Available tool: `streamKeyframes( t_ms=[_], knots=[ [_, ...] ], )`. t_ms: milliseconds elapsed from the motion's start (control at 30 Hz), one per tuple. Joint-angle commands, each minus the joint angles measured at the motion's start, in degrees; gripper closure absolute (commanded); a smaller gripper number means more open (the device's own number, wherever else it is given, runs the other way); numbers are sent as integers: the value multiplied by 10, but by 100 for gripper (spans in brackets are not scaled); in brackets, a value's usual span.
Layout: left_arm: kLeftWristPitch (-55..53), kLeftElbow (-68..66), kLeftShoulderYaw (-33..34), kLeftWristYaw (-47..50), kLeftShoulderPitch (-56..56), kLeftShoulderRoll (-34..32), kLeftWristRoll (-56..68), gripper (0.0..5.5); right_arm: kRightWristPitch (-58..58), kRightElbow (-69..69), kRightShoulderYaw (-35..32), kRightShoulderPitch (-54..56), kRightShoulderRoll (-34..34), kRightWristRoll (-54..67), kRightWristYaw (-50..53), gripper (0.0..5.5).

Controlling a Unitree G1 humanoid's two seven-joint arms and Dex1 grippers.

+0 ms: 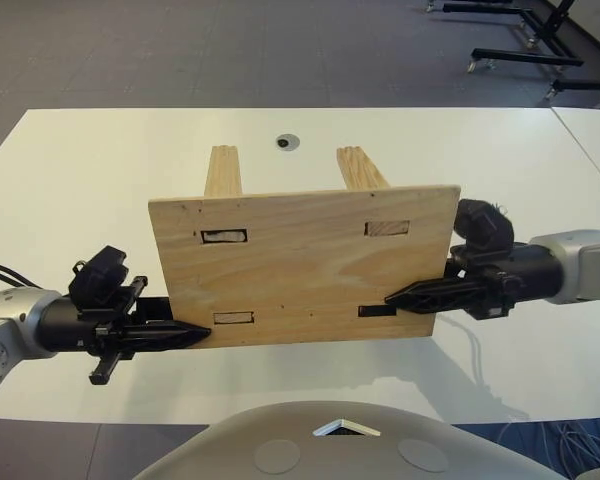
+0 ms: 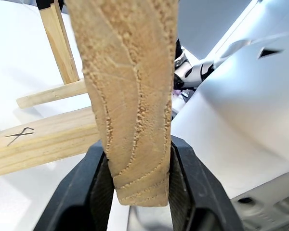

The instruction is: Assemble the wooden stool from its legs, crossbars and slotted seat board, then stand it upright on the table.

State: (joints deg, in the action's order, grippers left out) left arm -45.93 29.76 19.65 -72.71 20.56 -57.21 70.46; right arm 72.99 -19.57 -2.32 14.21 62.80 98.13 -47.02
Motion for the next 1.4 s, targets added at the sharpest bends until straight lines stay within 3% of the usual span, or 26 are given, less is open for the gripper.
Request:
streamKeyframes(
  t_ms=[33, 200, 400, 533, 600, 700, 833, 933, 1100, 1233, 1300, 1400],
  knots=[
    [1, 67, 68, 105, -36, 22, 201, 410, 68, 148, 151, 163, 6, 149, 44, 396],
    [-13, 51, 114, 224, -19, -1, 405, 410, 154, 225, 268, 252, 58, 149, -45, 396],
    [-35, 22, 87, 306, 26, 50, 425, 410, 176, 265, 418, 305, 84, 149, -137, 396],
    [-55, -28, 63, 365, 23, 75, 425, 410, 174, 342, 470, 334, 27, 149, -126, 395],
    [-59, -40, 58, 386, 11, 83, 425, 410, 155, 370, 443, 310, -8, 149, -89, 395],
    [-51, -64, 52, 433, -24, 99, 425, 410, 102, 386, 315, 222, -89, 149, 32, 394],
    [-45, -86, 53, 483, -63, 126, 425, 410, -36, 236, 63, 47, -292, 149, 317, 395],
    [-43, -93, 49, 495, -80, 127, 425, 352, -152, 91, -30, -31, -457, 149, 516, 406],
    [-31, -91, 46, 504, -97, 125, 425, 273, -317, -91, -42, -55, -671, 149, 757, 417],
    [-13, -106, 53, 508, -118, 122, 423, 199, -424, -182, -25, -30, -787, 149, 933, 418],
    [-13, -108, 50, 510, -123, 125, 418, 169, -481, -216, -14, -8, -820, 149, 1005, 418],
    [-13, -105, 46, 508, -122, 136, 405, 150, -526, -226, -9, 16, -818, 149, 1045, 418]
  ],
)
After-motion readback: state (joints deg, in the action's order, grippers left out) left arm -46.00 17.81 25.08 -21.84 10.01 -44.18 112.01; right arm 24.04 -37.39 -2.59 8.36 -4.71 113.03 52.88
